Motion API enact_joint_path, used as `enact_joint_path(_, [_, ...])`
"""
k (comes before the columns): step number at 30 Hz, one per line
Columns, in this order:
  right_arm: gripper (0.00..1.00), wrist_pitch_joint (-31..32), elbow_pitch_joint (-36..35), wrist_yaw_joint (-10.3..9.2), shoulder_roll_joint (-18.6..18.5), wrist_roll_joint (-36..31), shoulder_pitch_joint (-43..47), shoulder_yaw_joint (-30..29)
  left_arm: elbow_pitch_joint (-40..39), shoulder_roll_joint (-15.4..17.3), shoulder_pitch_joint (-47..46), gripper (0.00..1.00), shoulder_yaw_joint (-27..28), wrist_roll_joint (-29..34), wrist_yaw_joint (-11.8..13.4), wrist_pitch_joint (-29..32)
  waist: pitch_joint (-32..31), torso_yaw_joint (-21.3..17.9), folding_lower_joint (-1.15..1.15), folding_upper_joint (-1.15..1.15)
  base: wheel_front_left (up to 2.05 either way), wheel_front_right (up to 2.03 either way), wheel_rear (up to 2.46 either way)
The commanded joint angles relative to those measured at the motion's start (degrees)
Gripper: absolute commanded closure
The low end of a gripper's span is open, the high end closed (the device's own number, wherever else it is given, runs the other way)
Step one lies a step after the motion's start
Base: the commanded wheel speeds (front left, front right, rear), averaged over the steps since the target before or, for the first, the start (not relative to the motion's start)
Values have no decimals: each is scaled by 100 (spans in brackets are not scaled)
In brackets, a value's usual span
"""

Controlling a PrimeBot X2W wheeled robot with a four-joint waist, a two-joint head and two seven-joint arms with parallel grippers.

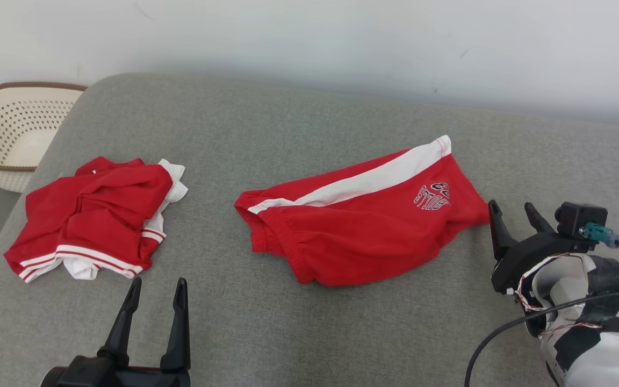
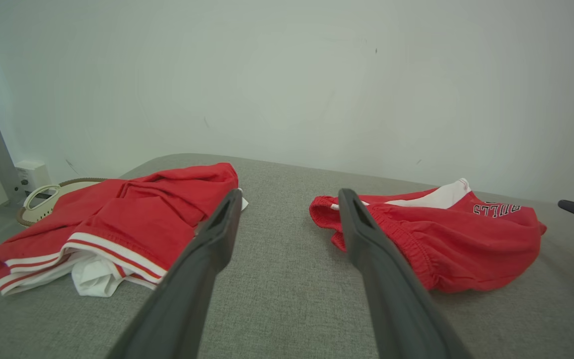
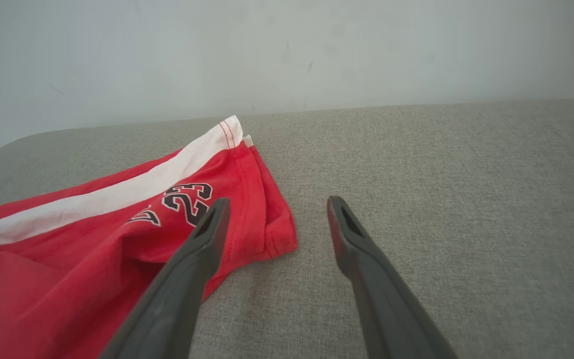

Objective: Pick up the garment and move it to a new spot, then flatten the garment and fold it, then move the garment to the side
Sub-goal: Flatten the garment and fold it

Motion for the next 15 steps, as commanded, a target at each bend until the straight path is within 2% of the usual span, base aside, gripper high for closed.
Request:
enact_joint_path(1, [0,-9,87,-1,14,-87,-106,-15,-29,-2,36,0,-17,-53,-11,-16,86,92,0,0,0,0,0])
enact_joint_path(5, [0,-7,456,0,134,-164,-358,-100,6,-14,-93,0,-52,-71,-19,-16,227,225,0,0,0,0,0])
enact_joint_path(15, [0,136,1361,-1,81,-464,-795,-193,97,-23,-248,0,-157,-135,-16,-16,438,544,0,0,0,0,0])
